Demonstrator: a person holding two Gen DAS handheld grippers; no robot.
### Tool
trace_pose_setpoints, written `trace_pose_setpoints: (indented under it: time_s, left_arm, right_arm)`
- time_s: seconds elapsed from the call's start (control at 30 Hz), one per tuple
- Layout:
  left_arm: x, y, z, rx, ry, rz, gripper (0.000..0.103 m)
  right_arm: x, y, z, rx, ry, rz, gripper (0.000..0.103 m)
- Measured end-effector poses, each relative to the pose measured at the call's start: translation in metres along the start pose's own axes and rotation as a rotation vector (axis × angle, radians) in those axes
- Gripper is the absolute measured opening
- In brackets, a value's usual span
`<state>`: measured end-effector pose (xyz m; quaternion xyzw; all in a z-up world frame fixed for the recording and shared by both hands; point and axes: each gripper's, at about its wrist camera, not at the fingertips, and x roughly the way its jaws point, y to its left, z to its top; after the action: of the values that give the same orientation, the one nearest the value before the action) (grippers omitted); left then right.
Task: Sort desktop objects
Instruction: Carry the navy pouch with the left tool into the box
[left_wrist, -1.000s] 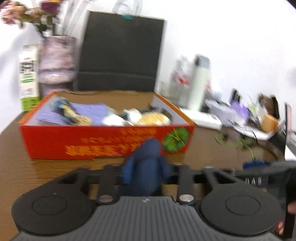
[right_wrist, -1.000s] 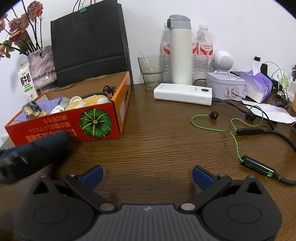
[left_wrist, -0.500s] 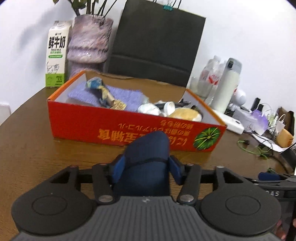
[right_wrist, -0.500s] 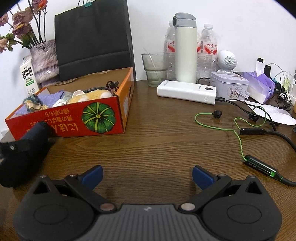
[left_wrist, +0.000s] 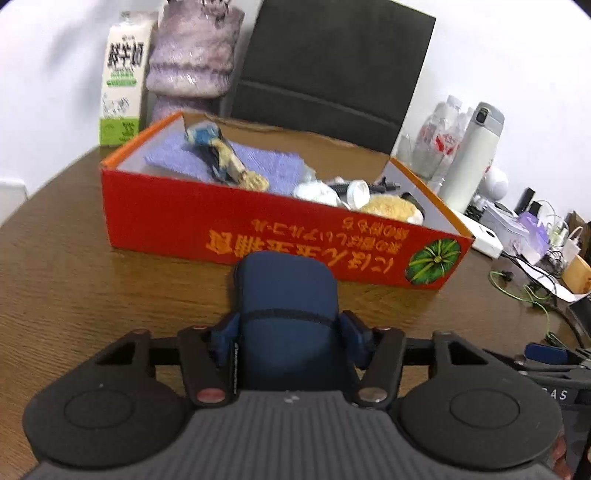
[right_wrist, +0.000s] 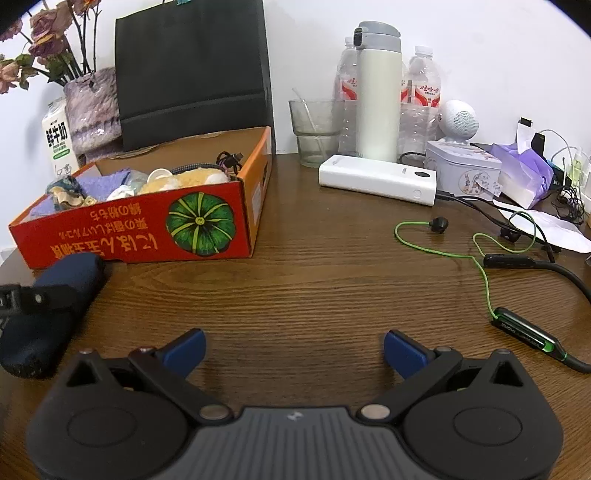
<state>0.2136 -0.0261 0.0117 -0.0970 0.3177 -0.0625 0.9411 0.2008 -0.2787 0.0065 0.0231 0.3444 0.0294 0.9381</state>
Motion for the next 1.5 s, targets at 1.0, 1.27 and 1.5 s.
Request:
trace_pose_setpoints:
  time_s: [1.0, 1.27, 1.5]
  left_arm:
    - [-0.044, -0.013, 0.065, -0.022, -0.282, -0.09, 0.052]
    - [0.006, 0.005, 0.111, -0.075, -0.317, -0.076, 0.016]
    - [0.049, 0.017, 0.111, -0.074, -0.237, -0.004, 0.017]
  right_arm:
    - [0.008, 0.049, 0.038, 0.021, -0.139, 0.212, 0.103]
    - [0.03, 0.066, 0.047, -0.006, -0.13, 0.23, 0.103]
    - [0.037, 0.069, 0.047, -0.029, -0.123, 0.224, 0.103]
